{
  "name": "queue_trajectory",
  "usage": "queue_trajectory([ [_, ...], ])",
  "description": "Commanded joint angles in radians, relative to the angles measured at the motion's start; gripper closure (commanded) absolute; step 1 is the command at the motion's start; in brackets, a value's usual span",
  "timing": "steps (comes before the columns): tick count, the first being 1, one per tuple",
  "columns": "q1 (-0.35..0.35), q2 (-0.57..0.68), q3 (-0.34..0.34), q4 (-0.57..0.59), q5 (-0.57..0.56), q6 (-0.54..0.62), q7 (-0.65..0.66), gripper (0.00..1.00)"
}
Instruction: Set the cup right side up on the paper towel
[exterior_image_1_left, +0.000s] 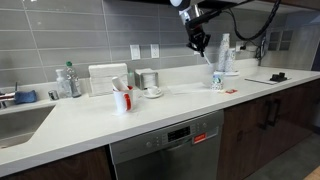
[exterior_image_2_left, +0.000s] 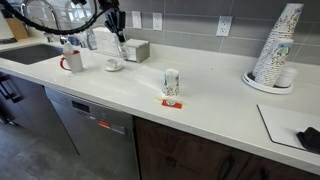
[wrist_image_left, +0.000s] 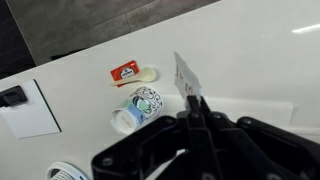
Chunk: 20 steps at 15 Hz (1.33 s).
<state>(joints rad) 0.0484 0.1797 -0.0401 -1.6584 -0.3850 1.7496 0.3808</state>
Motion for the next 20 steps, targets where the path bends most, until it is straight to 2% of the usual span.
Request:
queue_trajectory([
  [1,-0.003,0.001,0.002,0.004,0.000,-0.004,-0.001,0.99],
  [3,-0.003,0.001,0.002,0.004,0.000,-0.004,-0.001,1.00],
  [6,0.036,0.073,0.023,0.059,-0.047,-0.002,0.040,1.00],
  [10,0.110,0.193,0.037,0.137,-0.130,-0.013,0.164,1.00],
  [15,0.193,0.363,0.009,0.254,-0.231,-0.013,0.323,1.00],
  [20,0.225,0.506,-0.021,0.363,-0.292,-0.014,0.385,1.00],
])
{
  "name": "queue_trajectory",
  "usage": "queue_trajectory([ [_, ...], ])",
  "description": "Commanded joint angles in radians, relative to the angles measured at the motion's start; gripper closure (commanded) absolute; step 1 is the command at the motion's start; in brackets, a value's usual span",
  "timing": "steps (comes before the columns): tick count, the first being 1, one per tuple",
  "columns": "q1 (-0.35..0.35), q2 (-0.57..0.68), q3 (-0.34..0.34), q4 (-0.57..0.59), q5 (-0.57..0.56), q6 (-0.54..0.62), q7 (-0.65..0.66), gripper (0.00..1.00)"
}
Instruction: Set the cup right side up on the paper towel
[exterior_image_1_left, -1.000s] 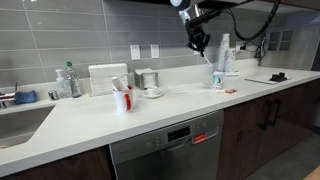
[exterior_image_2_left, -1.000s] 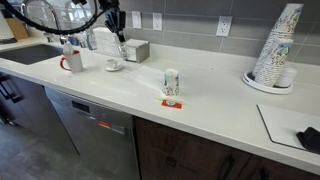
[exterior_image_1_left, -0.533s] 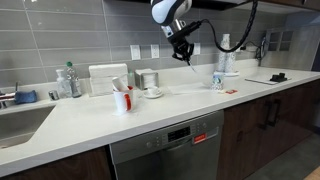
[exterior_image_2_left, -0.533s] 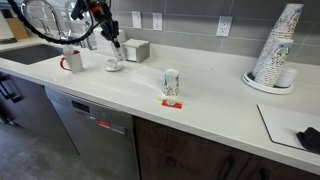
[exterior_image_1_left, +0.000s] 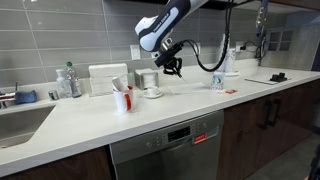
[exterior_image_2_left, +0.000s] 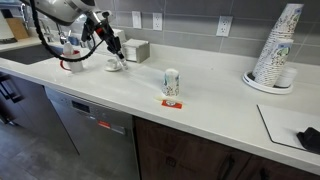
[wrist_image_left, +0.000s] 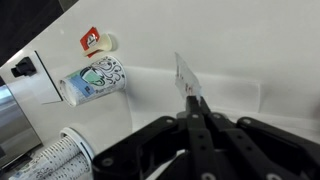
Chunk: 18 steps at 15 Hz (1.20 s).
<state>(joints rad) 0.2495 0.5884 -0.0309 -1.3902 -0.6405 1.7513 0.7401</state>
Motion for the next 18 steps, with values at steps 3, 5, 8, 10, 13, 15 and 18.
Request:
queue_trajectory([
  [3,0.030,0.162,-0.040,0.140,-0.053,0.003,0.022,1.00],
  [5,0.037,0.200,-0.047,0.168,-0.065,0.007,0.018,1.00],
  [8,0.044,0.242,-0.054,0.199,-0.079,0.014,0.002,1.00],
  [10,0.039,0.256,-0.047,0.210,-0.071,0.035,-0.014,0.81],
  [13,0.027,0.246,-0.030,0.211,-0.042,0.089,-0.048,0.58],
  [15,0.020,0.206,-0.027,0.199,-0.020,0.129,-0.072,0.44],
  [18,-0.014,0.126,-0.006,0.168,0.050,0.161,-0.154,0.20],
])
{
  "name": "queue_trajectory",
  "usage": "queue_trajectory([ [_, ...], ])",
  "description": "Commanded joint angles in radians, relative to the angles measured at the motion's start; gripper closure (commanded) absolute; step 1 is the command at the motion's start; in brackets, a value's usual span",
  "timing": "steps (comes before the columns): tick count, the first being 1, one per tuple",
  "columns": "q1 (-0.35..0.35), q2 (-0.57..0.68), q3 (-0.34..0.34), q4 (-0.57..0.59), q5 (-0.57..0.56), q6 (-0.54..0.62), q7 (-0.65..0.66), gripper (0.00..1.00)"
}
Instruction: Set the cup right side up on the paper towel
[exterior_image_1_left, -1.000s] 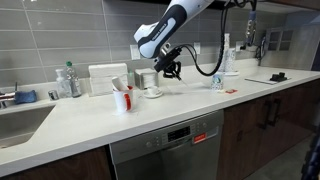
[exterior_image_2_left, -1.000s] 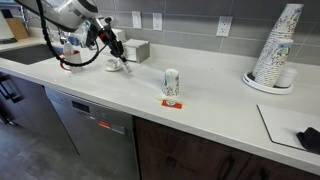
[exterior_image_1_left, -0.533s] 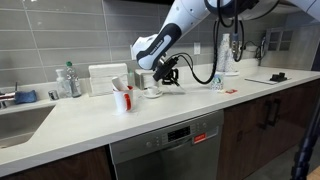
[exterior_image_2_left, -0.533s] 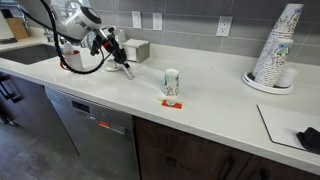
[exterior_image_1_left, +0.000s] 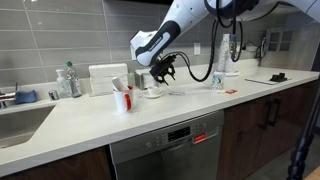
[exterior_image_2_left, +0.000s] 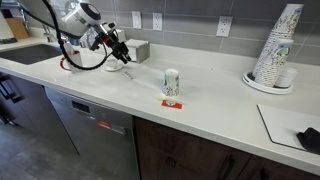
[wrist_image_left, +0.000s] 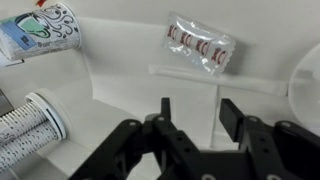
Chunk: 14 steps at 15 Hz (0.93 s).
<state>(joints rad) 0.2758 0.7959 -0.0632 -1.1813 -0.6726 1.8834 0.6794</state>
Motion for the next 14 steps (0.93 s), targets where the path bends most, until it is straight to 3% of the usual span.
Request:
queue_trajectory([
  [1,-0.052,-0.106,0.030,-0.049,0.121,0.015,-0.133,0.14],
  [3,-0.089,-0.151,0.031,-0.061,0.231,-0.029,-0.227,0.01],
  [10,-0.251,-0.257,0.011,-0.071,0.471,-0.304,-0.512,0.00],
  [14,-0.310,-0.315,-0.016,-0.084,0.504,-0.416,-0.520,0.00],
])
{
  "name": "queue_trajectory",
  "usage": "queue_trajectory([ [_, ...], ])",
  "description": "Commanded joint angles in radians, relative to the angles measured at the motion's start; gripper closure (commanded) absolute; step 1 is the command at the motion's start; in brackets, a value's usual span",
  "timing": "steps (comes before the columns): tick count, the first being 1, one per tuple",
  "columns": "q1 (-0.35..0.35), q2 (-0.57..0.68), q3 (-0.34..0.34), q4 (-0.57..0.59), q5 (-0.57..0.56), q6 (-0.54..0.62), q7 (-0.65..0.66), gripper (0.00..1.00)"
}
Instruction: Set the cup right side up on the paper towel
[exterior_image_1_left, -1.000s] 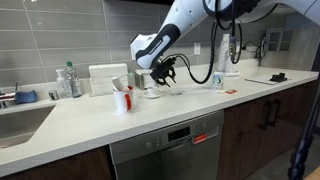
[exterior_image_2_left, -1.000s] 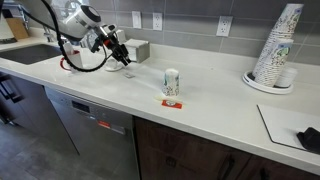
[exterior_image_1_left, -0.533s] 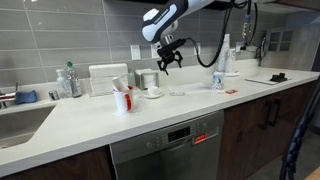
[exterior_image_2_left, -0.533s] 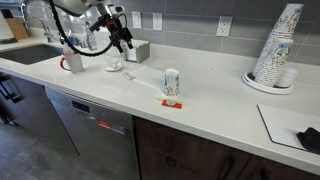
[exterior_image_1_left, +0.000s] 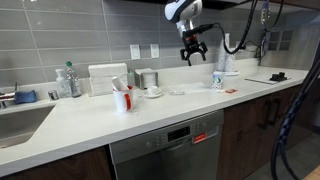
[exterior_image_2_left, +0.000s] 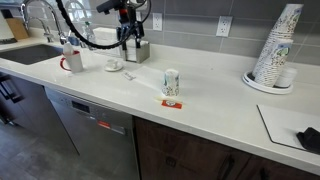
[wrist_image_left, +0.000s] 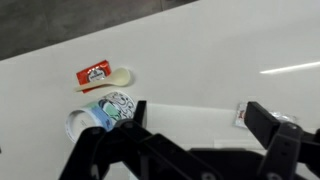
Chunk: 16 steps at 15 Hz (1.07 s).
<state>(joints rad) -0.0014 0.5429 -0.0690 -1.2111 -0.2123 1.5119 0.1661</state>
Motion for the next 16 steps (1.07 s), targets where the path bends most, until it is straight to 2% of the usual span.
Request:
queue_trajectory([
  [1,-0.039,-0.076,-0.023,-0.065,0.037,-0.042,0.028,0.00],
  [3,-0.047,-0.094,-0.040,-0.080,0.025,-0.076,0.056,0.00],
  [4,-0.041,-0.047,-0.031,-0.010,0.010,-0.064,0.016,0.00],
  [12,-0.047,-0.069,-0.040,-0.043,0.009,-0.072,0.041,0.00],
  [13,-0.067,-0.067,-0.032,-0.046,0.027,-0.034,-0.015,0.00],
  [16,-0.107,-0.048,-0.034,-0.051,0.074,0.088,-0.042,0.00],
])
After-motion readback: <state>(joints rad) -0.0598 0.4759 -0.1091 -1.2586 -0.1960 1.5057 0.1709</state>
